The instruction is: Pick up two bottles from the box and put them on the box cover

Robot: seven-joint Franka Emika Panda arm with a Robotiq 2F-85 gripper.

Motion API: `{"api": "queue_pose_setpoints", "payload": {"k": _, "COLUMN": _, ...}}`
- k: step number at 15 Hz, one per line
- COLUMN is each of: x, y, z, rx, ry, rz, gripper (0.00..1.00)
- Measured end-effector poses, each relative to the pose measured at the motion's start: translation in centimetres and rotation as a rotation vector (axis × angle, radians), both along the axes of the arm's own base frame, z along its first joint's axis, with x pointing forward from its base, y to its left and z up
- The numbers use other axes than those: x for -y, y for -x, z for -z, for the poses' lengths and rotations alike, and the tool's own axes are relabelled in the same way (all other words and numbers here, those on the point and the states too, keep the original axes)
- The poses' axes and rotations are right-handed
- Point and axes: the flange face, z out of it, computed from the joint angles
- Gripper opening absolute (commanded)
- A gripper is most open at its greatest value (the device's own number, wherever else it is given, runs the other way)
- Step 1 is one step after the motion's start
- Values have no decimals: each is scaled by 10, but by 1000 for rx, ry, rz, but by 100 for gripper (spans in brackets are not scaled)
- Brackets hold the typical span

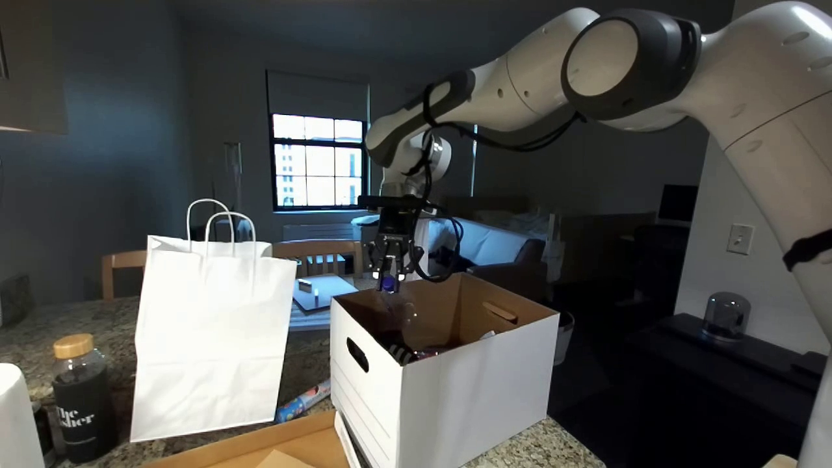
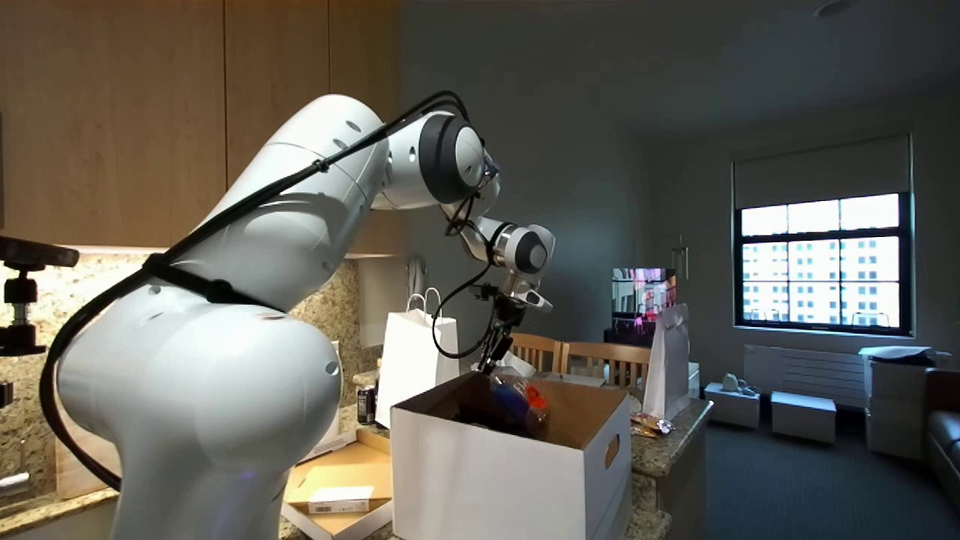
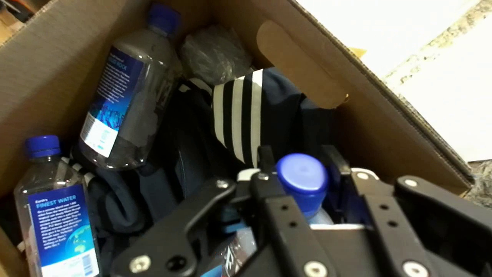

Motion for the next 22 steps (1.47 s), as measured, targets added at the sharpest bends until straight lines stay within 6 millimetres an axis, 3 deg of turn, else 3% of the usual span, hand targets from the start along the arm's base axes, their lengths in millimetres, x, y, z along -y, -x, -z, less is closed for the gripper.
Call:
{"api": "queue_pose_setpoints", "payload": {"k": 10, "x": -105, "y": 2, "z": -41, "rx": 52, "ry": 105, "rz": 158, "gripper": 15}}
{"api": "queue_pose_setpoints", "payload": {"k": 15, "x": -163, "y": 27, "z": -46, "rx": 39, "ry": 123, "rz": 147, "gripper": 16}}
{"api": "queue_pose_setpoints", "payload": {"k": 22, "x": -212, "y": 65, "z": -97, "rx": 66, "ry": 104, "rz": 132, "gripper": 15}}
